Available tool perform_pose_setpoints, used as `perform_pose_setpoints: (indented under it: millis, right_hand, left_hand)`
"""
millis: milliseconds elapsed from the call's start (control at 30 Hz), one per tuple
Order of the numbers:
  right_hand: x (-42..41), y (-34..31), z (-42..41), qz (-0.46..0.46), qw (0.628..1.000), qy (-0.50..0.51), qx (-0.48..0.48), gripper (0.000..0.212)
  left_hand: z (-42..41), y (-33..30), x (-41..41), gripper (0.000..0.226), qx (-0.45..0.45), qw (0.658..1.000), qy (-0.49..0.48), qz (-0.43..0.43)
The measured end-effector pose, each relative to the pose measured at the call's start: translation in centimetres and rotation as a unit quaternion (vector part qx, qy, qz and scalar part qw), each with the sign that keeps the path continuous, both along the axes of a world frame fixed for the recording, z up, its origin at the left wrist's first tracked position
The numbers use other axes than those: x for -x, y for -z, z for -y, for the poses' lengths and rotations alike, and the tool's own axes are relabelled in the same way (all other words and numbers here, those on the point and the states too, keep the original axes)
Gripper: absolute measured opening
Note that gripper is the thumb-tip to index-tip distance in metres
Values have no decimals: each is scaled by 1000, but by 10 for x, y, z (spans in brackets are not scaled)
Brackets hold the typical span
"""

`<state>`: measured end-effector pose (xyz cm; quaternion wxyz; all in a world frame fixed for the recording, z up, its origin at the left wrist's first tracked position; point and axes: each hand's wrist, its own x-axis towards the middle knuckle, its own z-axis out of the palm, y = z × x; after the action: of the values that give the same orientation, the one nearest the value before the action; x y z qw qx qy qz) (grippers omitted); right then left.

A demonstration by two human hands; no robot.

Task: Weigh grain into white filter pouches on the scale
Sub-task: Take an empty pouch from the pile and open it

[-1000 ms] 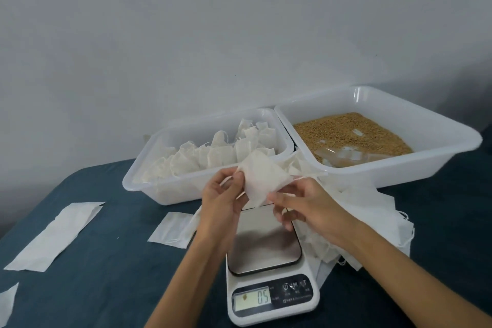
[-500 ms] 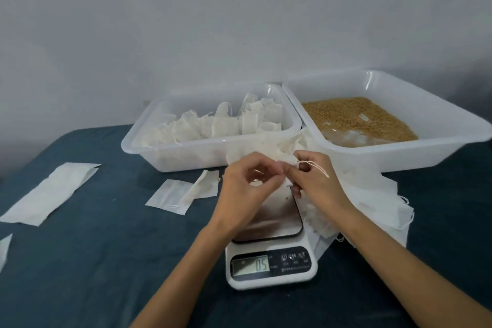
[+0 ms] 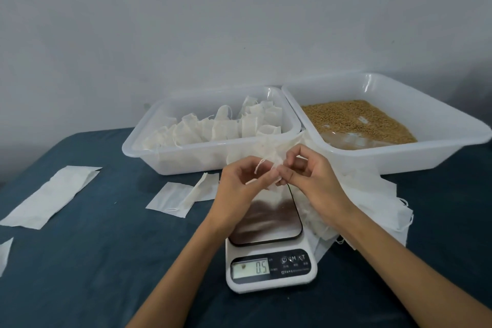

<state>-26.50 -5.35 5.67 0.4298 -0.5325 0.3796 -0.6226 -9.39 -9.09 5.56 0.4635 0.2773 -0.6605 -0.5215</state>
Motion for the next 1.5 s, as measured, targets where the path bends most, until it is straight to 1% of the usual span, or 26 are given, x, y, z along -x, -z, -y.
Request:
perform_pose_setpoints:
  millis: [67, 133, 167, 200, 233, 333, 367, 467, 567, 600, 633, 667, 700, 733, 767, 800, 867, 900, 933, 1000, 1033, 1100, 1200, 1333, 1400, 1500]
  right_hand:
    - [0, 0, -1, -54, 998, 34, 29, 15]
    - [0, 2, -2, -161, 979, 98, 77, 15]
    - [-1, 3, -2, -212, 963, 132, 98, 20]
    - [-3, 5, -3, -241, 952, 157, 108, 23]
    - [-5, 5, -4, -249, 947, 171, 105, 25]
    - [-6, 3, -4, -228, 955, 178, 73, 23]
    - [-5, 1, -4, -207, 963, 160, 60, 22]
    - [-1, -4, -5, -133, 987, 81, 35, 31]
    - [3, -5, -2, -66, 996, 64, 9, 22]
    - [5, -6, -1, -23, 998, 57, -11, 21]
    - [7, -6, 0, 39, 998, 30, -34, 21]
    - [10, -6, 1, 99, 994, -3, -55, 23]
    - [12, -5, 1, 129, 989, -27, -64, 23]
    - [13, -5, 2, 120, 991, -25, -62, 22]
    - [12, -3, 2, 70, 996, 11, -48, 18]
    - [11, -1, 2, -3, 997, 72, -25, 13]
    - [9, 4, 2, -127, 972, 195, 24, 8]
    - [9, 6, 2, -155, 961, 224, 43, 9]
    - [8, 7, 2, -165, 958, 228, 57, 10]
    - [6, 6, 1, -146, 968, 195, 59, 13]
    - [5, 6, 0, -130, 974, 181, 48, 15]
    - [6, 5, 0, -98, 981, 166, 32, 21]
    - [8, 4, 0, -66, 985, 159, 7, 29]
    - [10, 0, 1, -23, 989, 147, -15, 33]
    - [10, -2, 0, -21, 994, 108, -8, 31]
    - [8, -3, 0, -50, 998, 47, 5, 17]
  left_hand:
    - [0, -1, 0, 8, -33, 999, -18, -21]
    - [-1, -1, 1, 10, -53, 997, -43, -43]
    - [-2, 0, 1, 11, -50, 996, -53, -46]
    - [-2, 0, 2, 12, -37, 997, -60, -40]
    - [-3, 1, 2, 12, -18, 998, -61, -29]
    - [-6, 2, 4, 12, 35, 999, -40, -1]
    - [-6, 2, 4, 11, 48, 998, -34, 5]
    - [-7, 4, 6, 10, 73, 997, -19, 32]
    - [-4, 7, 6, 9, 87, 994, -52, 41]
    - [-2, 7, 5, 9, 76, 994, -76, 31]
    - [-2, 7, 4, 17, 47, 995, -92, 12]
    - [-2, 6, 3, 29, -3, 996, -89, -18]
    - [-1, 5, 2, 40, -61, 995, -72, -46]
    - [-1, 4, 2, 48, -101, 991, -55, -61]
    - [-2, 4, 1, 48, -109, 991, -51, -60]
    - [-3, 4, 1, 41, -85, 993, -64, -46]
    - [-6, 5, 2, 24, 9, 993, -115, 8]
    - [-8, 6, 3, 26, 50, 989, -136, 37]
    - [-10, 6, 5, 34, 80, 983, -155, 57]
    - [-14, 5, 8, 58, 109, 977, -174, 61]
    - [-15, 4, 9, 63, 109, 979, -164, 49]
    - [-16, 3, 8, 57, 119, 981, -145, 43]
    - [-13, 3, 5, 43, 138, 974, -164, 75]
    - [-14, 3, 6, 33, 115, 978, -165, 59]
    - [-12, 2, 4, 34, 102, 980, -166, 39]
    - [-8, 1, 1, 36, 74, 984, -165, 6]
